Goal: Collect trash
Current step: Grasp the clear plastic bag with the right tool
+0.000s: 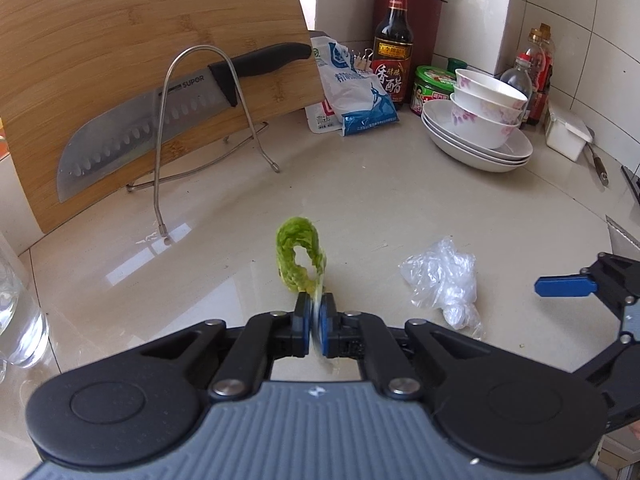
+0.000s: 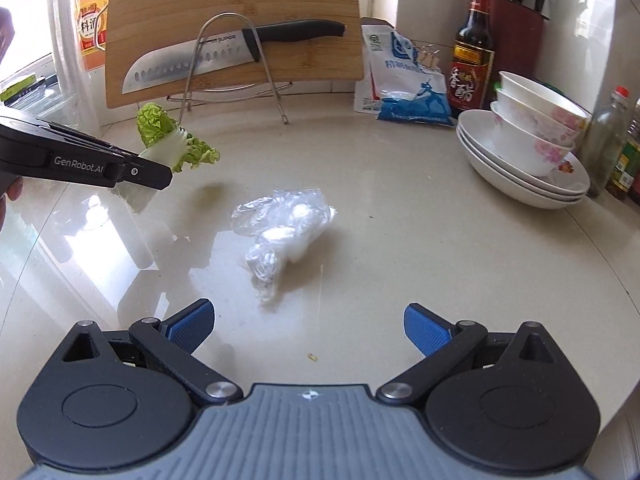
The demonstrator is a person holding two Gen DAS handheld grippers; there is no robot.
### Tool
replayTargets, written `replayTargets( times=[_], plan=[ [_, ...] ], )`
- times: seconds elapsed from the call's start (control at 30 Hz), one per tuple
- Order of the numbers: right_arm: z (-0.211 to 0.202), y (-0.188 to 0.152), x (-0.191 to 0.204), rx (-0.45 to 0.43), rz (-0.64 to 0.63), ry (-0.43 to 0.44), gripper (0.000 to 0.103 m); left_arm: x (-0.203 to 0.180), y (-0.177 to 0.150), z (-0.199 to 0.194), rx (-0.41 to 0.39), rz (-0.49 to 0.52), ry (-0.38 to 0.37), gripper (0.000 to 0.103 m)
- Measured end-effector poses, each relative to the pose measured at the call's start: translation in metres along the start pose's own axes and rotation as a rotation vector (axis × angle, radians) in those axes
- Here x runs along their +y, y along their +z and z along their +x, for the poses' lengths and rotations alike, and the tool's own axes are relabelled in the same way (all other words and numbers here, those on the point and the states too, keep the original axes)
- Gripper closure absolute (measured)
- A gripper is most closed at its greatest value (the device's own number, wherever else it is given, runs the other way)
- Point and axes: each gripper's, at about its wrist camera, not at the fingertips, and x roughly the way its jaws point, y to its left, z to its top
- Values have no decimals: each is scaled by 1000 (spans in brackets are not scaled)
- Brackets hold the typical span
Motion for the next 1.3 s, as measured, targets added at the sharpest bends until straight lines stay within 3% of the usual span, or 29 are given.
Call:
replayTargets(
  times=[0.4, 0.5, 0.7, 0.97, 1.3],
  plan=[
    [34, 24, 8, -9, -45, 40, 19, 9, 2, 0, -3, -22, 4, 100],
    [38, 30, 7, -14, -44, 36, 28, 10, 3, 1, 2, -21, 2, 100],
    [38, 35, 9, -9, -45, 24, 57, 9, 3, 1, 16, 1, -17, 100],
    [21, 32, 11, -25, -43, 17, 60, 4, 4, -3, 44, 52, -63, 100],
    [-35, 14, 17, -32, -40, 8, 59, -20, -4, -26, 102, 151, -165, 100]
  ],
)
